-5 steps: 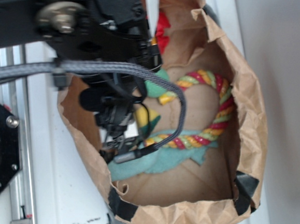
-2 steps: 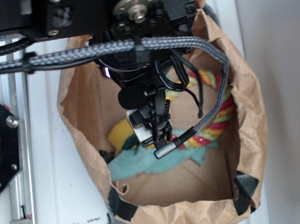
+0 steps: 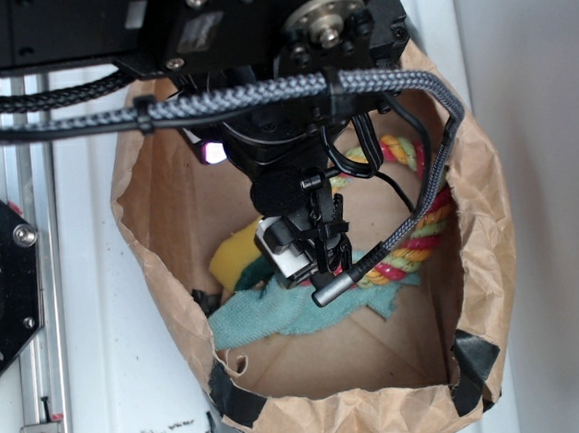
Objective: Grab the green sponge.
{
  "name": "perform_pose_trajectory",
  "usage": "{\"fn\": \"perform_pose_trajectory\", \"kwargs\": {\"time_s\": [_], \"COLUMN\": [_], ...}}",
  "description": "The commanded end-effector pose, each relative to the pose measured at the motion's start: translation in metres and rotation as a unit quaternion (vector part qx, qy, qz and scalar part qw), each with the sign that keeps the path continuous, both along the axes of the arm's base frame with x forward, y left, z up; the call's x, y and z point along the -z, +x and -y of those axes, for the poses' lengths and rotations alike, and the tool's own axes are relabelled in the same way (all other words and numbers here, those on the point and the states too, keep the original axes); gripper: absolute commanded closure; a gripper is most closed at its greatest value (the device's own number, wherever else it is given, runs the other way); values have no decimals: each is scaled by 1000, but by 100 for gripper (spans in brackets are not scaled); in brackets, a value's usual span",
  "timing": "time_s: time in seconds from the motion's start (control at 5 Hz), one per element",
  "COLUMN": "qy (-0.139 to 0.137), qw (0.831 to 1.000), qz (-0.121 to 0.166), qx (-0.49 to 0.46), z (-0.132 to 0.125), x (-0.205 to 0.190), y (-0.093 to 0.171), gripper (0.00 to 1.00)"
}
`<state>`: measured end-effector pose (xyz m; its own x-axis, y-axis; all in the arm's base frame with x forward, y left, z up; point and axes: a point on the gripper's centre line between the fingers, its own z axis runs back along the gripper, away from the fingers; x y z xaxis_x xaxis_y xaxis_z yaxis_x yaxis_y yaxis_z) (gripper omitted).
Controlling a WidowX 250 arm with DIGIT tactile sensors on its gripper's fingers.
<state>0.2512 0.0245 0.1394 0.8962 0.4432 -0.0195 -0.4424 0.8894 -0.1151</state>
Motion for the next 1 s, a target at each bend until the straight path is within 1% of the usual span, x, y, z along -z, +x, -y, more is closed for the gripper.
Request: {"fn": "perform_pose_trajectory", "kwargs": {"time_s": [0.0, 0.2, 0.4, 0.8], "qy": [25, 33, 1, 1], "qw": [996, 994, 993, 993], "qz": [82, 101, 114, 114], "qx": [17, 31, 32, 32], "z": [11, 12, 11, 11], "x": [19, 29, 33, 33], "y": [16, 27, 28, 28], "gripper": [0, 0, 0, 0]}}
